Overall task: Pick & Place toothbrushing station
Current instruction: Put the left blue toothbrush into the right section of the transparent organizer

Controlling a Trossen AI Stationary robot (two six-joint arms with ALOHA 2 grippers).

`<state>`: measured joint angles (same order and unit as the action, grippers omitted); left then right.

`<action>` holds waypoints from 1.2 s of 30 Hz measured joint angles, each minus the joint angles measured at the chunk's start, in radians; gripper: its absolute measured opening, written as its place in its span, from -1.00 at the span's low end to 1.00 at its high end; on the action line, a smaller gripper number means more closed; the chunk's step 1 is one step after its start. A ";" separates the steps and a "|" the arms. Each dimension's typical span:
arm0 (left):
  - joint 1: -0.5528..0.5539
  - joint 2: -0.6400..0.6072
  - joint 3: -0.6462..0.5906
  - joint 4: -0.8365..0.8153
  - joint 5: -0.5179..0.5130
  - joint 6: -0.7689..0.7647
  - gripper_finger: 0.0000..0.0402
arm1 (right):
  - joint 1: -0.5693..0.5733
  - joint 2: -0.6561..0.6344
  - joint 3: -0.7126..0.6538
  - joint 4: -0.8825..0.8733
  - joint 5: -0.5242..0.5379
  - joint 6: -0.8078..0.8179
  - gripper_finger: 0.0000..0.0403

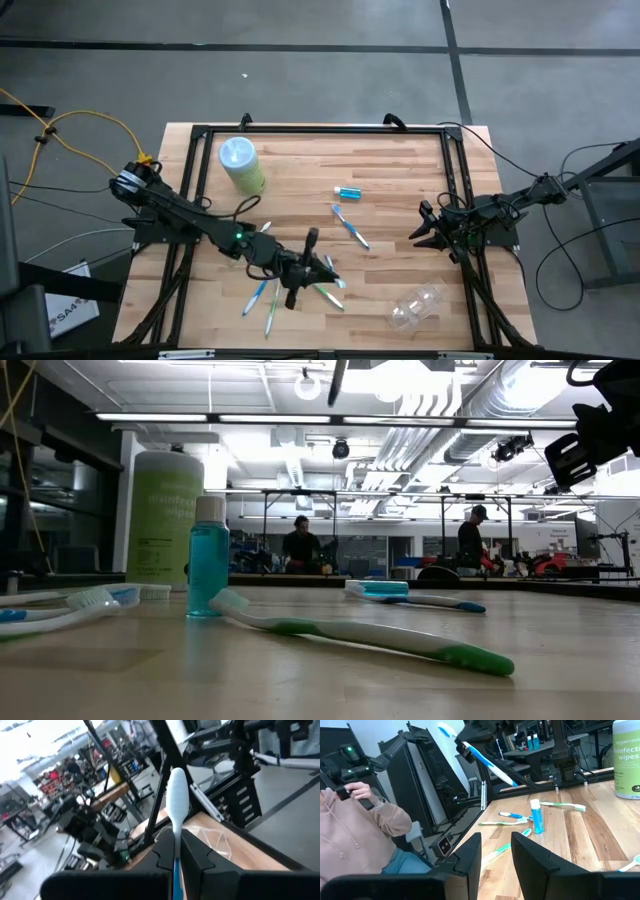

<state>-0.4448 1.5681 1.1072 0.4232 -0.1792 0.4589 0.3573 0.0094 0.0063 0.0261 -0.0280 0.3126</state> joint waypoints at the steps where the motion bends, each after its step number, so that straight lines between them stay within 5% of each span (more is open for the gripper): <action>1: 0.003 0.002 0.000 -0.003 -0.006 -0.018 -0.99 | 0.000 0.000 0.000 0.000 0.000 0.000 -0.51; 21: -0.005 -0.003 0.000 -0.111 -0.027 -0.162 -0.99 | 0.000 0.000 0.000 0.000 0.000 0.000 -0.51; 36: -0.006 -0.003 0.000 -0.101 -0.193 -0.209 -0.99 | 0.001 0.000 0.000 0.066 0.015 0.010 -0.51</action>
<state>-0.4506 1.5650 1.1069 0.3219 -0.3720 0.2498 0.3580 0.0093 0.0066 0.0917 -0.0127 0.3230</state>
